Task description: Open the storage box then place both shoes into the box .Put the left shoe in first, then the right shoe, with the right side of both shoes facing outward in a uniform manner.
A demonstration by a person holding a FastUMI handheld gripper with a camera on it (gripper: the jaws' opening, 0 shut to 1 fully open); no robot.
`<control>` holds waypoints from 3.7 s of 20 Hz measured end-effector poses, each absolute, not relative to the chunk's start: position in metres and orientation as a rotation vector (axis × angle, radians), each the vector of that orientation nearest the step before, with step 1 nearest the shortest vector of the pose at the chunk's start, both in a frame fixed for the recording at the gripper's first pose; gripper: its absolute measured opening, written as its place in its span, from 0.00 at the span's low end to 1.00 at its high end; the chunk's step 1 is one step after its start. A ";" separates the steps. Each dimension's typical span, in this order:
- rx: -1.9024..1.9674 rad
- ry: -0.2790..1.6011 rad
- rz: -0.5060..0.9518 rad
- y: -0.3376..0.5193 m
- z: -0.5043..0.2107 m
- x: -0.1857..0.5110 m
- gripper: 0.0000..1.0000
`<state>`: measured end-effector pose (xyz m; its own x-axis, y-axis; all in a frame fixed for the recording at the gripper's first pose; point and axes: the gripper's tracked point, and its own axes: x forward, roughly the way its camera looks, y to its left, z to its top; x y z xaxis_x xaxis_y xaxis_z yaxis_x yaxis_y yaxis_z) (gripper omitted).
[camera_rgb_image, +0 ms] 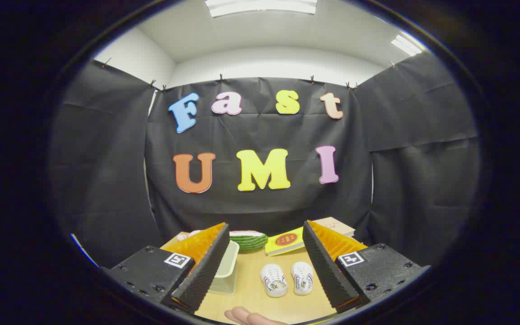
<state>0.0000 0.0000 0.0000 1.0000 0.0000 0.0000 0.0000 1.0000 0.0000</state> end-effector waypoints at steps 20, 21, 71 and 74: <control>0.014 0.045 0.042 0.004 0.008 0.027 1.00; 0.021 0.060 0.057 0.008 0.010 0.033 1.00; 1.022 1.035 0.857 0.122 -0.214 0.277 0.05; 0.944 1.004 0.888 0.139 -0.187 0.266 0.05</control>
<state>0.2660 0.1389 -0.1866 0.2859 0.9172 -0.2775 -0.1634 0.3321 0.9290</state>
